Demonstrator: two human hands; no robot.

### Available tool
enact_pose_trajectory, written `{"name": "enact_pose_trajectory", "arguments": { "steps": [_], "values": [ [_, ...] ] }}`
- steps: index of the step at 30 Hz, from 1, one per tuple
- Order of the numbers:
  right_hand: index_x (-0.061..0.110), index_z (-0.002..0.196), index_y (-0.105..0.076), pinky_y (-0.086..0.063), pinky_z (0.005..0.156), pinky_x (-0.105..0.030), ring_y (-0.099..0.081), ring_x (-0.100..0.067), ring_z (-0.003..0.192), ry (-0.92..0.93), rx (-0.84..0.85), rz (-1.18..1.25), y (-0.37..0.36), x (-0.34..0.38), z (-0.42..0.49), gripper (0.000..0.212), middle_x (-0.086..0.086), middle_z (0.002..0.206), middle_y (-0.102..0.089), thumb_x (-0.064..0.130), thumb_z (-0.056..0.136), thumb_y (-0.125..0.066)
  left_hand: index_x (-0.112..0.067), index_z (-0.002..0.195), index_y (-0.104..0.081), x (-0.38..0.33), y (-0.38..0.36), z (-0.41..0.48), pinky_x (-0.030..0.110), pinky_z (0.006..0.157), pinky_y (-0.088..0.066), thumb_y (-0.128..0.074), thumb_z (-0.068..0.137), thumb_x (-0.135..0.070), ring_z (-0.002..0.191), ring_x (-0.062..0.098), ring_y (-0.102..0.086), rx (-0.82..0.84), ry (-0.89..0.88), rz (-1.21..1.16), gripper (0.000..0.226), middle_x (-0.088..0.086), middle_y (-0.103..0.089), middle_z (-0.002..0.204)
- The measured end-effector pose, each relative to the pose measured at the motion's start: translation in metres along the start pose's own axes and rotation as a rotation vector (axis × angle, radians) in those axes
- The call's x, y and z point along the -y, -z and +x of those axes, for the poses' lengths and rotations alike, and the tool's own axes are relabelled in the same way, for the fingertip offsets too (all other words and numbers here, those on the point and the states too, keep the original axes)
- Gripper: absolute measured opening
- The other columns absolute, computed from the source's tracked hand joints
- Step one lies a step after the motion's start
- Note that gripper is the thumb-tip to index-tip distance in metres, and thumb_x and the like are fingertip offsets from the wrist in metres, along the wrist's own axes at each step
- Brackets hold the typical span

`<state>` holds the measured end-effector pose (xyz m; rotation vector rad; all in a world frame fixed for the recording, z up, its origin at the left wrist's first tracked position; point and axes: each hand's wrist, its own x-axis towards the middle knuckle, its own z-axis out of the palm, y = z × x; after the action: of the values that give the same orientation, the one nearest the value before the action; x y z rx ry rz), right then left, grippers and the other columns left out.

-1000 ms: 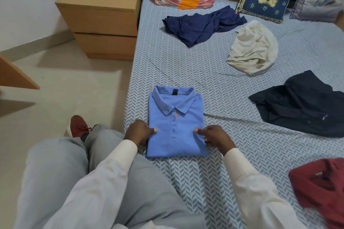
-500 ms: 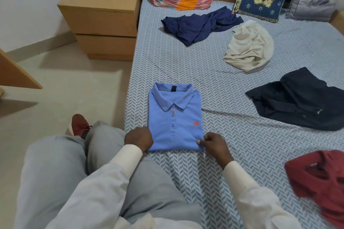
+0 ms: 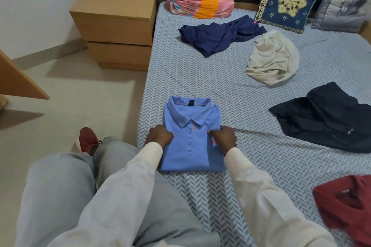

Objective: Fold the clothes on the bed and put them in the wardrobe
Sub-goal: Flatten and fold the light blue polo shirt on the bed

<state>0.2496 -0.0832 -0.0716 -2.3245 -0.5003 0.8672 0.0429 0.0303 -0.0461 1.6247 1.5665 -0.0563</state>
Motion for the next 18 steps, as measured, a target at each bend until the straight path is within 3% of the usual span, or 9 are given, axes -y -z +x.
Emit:
{"name": "enact_pose_trajectory", "arguments": {
  "steps": [2,4,6,8,10,13,15,18],
  "values": [
    [0.009,0.057,-0.058,-0.050,0.058,-0.037,-0.065,-0.031,0.067,0.000,0.055,0.051,0.004,0.008,0.004,0.018,-0.012,0.064,-0.066,0.024,0.058,-0.068,-0.007,0.101,-0.057,-0.002,0.002,0.004,0.033,0.073,-0.046,-0.061,0.083,-0.024,0.098,0.034,-0.061,0.010,-0.037,-0.044,0.025,0.018,-0.062,0.115],
    [0.010,0.063,-0.049,-0.043,0.053,-0.034,-0.057,-0.025,0.060,0.050,0.093,0.081,0.009,0.012,0.007,0.023,-0.009,0.058,-0.057,0.014,0.065,-0.071,-0.001,0.101,-0.053,-0.003,0.003,0.010,0.039,0.073,-0.049,-0.058,0.081,-0.019,0.092,0.034,-0.061,0.012,-0.069,-0.128,0.028,0.022,-0.062,0.110],
    [0.011,0.083,-0.046,-0.044,0.055,-0.032,-0.057,-0.024,0.065,0.107,0.132,0.092,0.013,0.012,0.007,0.033,-0.007,0.072,-0.057,0.016,0.071,-0.076,-0.005,0.115,-0.045,-0.002,0.004,0.014,0.043,0.077,-0.052,-0.056,0.082,-0.016,0.091,0.033,-0.061,0.029,-0.103,-0.211,0.037,0.020,-0.061,0.108],
    [0.016,0.110,-0.041,-0.050,0.056,-0.034,-0.063,-0.025,0.074,0.190,0.164,0.101,0.015,0.009,0.005,0.048,-0.010,0.091,-0.062,0.016,0.077,-0.077,-0.023,0.136,-0.031,-0.001,0.004,0.013,0.036,0.071,-0.052,-0.055,0.085,-0.014,0.088,0.029,-0.061,0.069,-0.166,-0.240,0.057,0.009,-0.060,0.107],
    [0.030,0.129,-0.036,-0.058,0.066,-0.041,-0.067,-0.025,0.089,0.296,0.189,0.096,0.017,0.002,0.004,0.065,-0.009,0.110,-0.063,0.017,0.080,-0.078,-0.039,0.149,-0.013,0.002,0.004,0.012,0.030,0.064,-0.046,-0.053,0.087,-0.012,0.088,0.026,-0.060,0.102,-0.229,-0.272,0.079,0.004,-0.058,0.111],
    [0.040,0.145,-0.034,-0.053,0.094,-0.047,-0.051,-0.020,0.126,0.434,0.233,0.058,0.019,-0.007,0.006,0.077,0.007,0.143,-0.045,0.021,0.084,-0.076,-0.041,0.154,-0.007,0.007,0.004,0.016,0.026,0.067,-0.045,-0.050,0.088,-0.005,0.103,0.024,-0.058,0.113,-0.331,-0.277,0.087,-0.002,-0.051,0.135],
    [0.034,0.149,-0.034,-0.047,0.102,-0.045,-0.041,-0.019,0.136,0.476,0.251,0.039,0.021,-0.007,0.007,0.078,0.009,0.145,-0.037,0.019,0.085,-0.075,-0.037,0.155,-0.010,0.006,0.005,0.019,0.030,0.071,-0.050,-0.050,0.088,-0.002,0.110,0.025,-0.058,0.123,-0.363,-0.253,0.085,0.000,-0.046,0.143],
    [0.031,0.151,-0.033,-0.045,0.102,-0.035,-0.037,-0.017,0.138,0.410,0.290,0.036,0.025,-0.001,0.007,0.077,0.007,0.147,-0.035,0.017,0.087,-0.074,-0.036,0.155,-0.009,0.002,0.004,0.023,0.046,0.079,-0.056,-0.054,0.089,-0.004,0.110,0.031,-0.059,0.156,-0.379,-0.198,0.086,0.009,-0.041,0.143]
  ]
}}
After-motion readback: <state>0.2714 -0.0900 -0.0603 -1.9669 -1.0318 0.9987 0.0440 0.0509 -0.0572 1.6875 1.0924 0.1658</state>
